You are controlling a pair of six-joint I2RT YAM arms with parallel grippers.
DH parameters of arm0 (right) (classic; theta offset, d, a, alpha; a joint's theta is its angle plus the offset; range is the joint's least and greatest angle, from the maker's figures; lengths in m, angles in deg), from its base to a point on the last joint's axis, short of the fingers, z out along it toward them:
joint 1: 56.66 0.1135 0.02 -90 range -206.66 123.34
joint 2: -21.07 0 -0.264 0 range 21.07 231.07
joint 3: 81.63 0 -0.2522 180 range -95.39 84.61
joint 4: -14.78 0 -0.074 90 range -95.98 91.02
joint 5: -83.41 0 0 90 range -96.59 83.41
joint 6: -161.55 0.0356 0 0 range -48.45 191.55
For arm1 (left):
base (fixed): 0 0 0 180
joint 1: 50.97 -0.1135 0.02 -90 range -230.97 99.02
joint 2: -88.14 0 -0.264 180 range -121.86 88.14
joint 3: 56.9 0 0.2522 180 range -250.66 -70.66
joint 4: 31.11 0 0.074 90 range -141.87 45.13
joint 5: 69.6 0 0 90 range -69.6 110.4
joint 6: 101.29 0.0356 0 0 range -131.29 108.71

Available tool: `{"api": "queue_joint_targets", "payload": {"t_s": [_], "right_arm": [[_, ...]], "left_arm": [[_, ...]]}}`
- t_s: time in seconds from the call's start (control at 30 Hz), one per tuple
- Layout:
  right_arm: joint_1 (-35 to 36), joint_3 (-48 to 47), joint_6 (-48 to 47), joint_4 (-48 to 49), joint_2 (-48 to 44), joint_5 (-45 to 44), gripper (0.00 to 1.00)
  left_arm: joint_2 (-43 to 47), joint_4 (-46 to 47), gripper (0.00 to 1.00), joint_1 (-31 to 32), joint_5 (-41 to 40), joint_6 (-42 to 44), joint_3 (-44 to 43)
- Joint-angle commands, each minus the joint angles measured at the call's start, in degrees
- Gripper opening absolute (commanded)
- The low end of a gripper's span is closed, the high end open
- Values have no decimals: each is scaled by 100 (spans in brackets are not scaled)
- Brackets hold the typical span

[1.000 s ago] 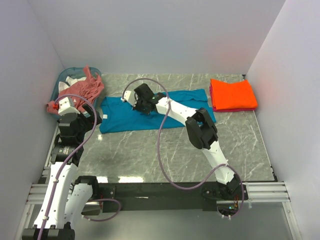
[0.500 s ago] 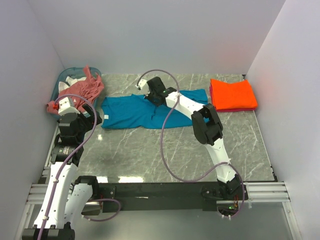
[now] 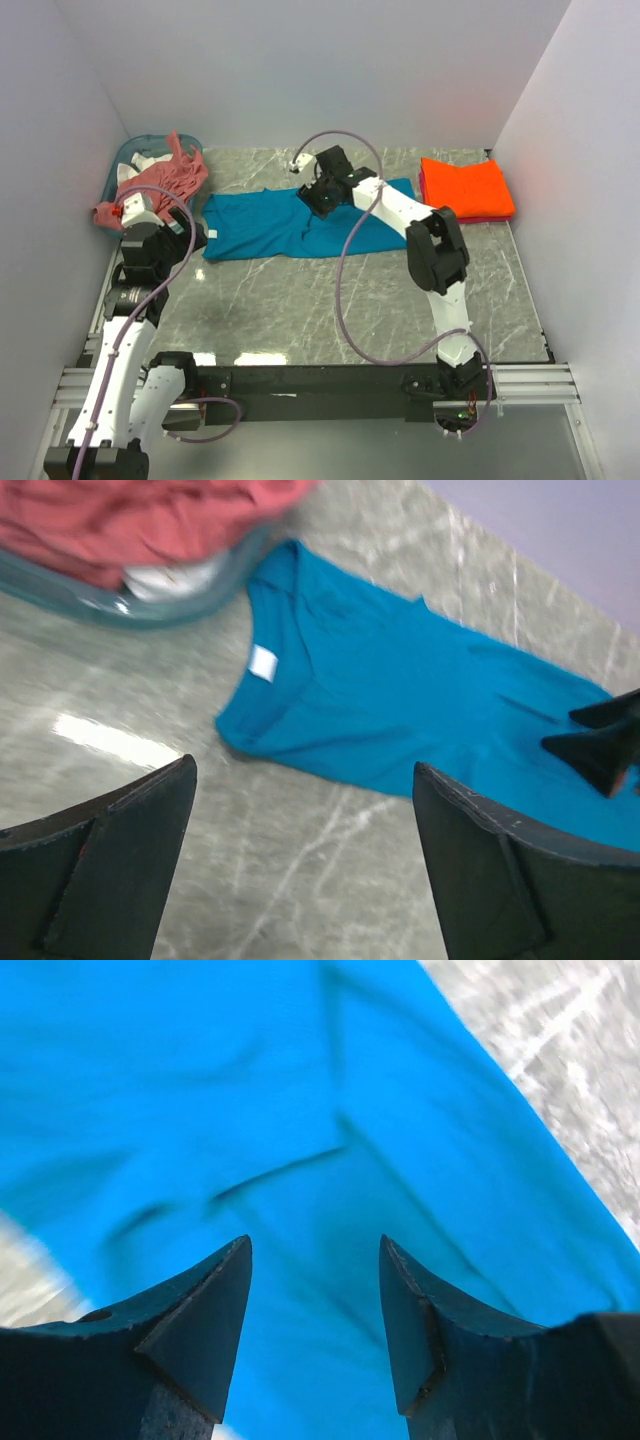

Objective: Fold and stack the t-shirts
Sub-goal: Fold the tshirt

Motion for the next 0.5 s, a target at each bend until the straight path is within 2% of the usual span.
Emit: {"api": "queue_joint_targets", "payload": {"t_s": [0.0, 0.13, 0.23, 0.37, 0.47], "right_arm": [[-284, 178, -340, -520, -1001, 1750, 61], [-636, 1249, -657, -679, -1757, 2248, 61], [-935, 2049, -719, -530, -2364, 2319, 61], [-1322, 2788, -789, -469, -3049, 2459, 61], [-1577, 3157, -868, -459, -3322, 2556, 61]], "left_arm": [[-288, 71, 93, -1, 750, -542, -6], [-753, 789, 83, -1, 1578, -2121, 984], [-1314, 1485, 77, -1, 1369, -3028, 1514], [-2115, 2091, 71, -1, 1070, -3409, 1568], [-2643, 2399, 70, -1, 814, -3436, 1428]]}}
